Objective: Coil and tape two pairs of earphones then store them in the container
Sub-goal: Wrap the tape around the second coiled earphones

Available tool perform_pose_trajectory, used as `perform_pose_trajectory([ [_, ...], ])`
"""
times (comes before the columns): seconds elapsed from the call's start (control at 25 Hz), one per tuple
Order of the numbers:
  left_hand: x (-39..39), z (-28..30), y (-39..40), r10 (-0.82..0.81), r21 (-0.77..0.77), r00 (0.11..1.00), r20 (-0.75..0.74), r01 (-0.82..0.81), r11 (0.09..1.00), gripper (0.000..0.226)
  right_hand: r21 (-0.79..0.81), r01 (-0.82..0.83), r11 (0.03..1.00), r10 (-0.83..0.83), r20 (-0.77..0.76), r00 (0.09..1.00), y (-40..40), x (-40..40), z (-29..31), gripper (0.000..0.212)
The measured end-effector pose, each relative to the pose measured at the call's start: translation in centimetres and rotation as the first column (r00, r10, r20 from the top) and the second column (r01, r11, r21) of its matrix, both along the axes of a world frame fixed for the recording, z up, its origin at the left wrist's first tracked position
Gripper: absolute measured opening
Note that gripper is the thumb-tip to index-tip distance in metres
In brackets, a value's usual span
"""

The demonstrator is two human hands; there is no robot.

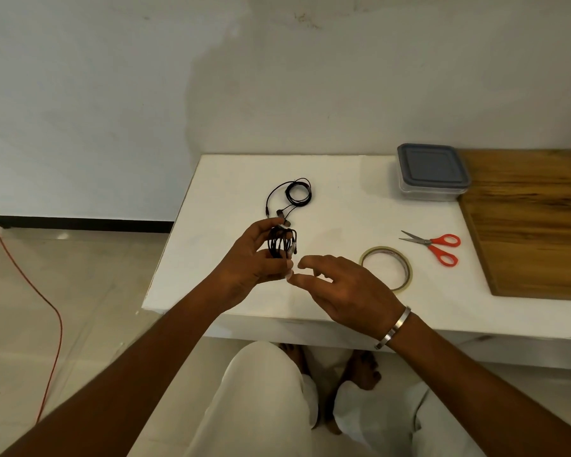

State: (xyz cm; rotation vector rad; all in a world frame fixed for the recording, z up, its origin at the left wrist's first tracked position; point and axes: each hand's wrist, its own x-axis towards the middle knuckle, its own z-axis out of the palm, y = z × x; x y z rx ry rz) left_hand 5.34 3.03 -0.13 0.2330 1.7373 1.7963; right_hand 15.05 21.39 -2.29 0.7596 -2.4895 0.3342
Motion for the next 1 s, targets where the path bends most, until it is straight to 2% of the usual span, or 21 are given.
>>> perform_pose_trajectory([
  [0.12,-0.2,-0.1,0.1,0.019,0.036,0.999,-0.033,-0.018,0.999,0.073,0.005,0.009,1.0,-0.009,0.011,1.0,0.0,0.3,-0.5,0.041],
  [0.24,-0.6,-0.3,-0.2,0.07,0.013,0.99,-0.124,-0.069,0.998,0.079,0.009,0.102,0.995,-0.103,0.019,0.995,0.1,0.6,-1.5,0.046],
  [0.32,-0.9,-0.3,-0.4,0.108,0.018,0.985,-0.134,-0.106,0.994,0.082,-0.063,0.206,0.977,-0.203,0.055,0.978,0.2,0.9,-1.8,0.04],
  [0.36,-0.9,-0.2,-0.5,0.106,0.018,0.985,-0.137,-0.105,0.994,0.082,-0.152,0.261,0.953,-0.246,0.111,0.963,0.1,0.8,-1.8,0.035],
  [0.4,-0.8,-0.2,-0.5,0.09,0.012,0.985,-0.147,-0.089,0.996,0.083,-0.278,0.318,0.907,-0.264,0.215,0.94,-0.2,0.8,-1.5,0.03],
  [0.44,-0.7,-0.2,-0.3,0.063,0.0,0.984,-0.165,-0.064,0.998,0.084,-0.426,0.389,0.817,-0.24,0.363,0.9,-0.6,0.6,-1.2,0.027],
  [0.48,-0.5,-0.2,-0.2,0.032,-0.013,0.982,-0.187,-0.035,0.999,0.084,-0.564,0.479,0.673,-0.16,0.521,0.838,-1.1,0.2,-0.9,0.026],
  [0.52,-0.3,-0.3,0.0,0.001,-0.026,0.977,-0.213,-0.006,1.0,0.085,-0.633,0.581,0.511,-0.037,0.659,0.751,-1.6,-0.3,-0.5,0.026],
  [0.56,-0.1,-0.4,0.1,-0.029,-0.043,0.97,-0.241,0.019,0.999,0.085,-0.638,0.667,0.385,0.089,0.745,0.661,-2.0,-0.8,-0.2,0.029],
  [0.6,0.0,-0.5,0.2,-0.06,-0.064,0.961,-0.272,0.044,0.997,0.086,-0.621,0.718,0.316,0.185,0.782,0.595,-2.2,-1.2,0.1,0.03],
  [0.68,0.0,-0.7,0.3,-0.108,-0.107,0.94,-0.325,0.077,0.991,0.087,-0.61,0.746,0.269,0.286,0.79,0.543,-2.5,-1.7,0.5,0.027],
  [0.84,0.2,-0.7,0.2,-0.133,-0.126,0.93,-0.343,0.095,0.988,0.086,-0.627,0.747,0.222,0.36,0.764,0.535,-2.4,-1.9,0.8,0.013],
  [1.0,0.1,-0.7,0.1,-0.139,-0.141,0.922,-0.361,0.094,0.986,0.087,-0.61,0.776,0.157,0.437,0.748,0.499,-2.3,-1.9,1.0,0.01],
])
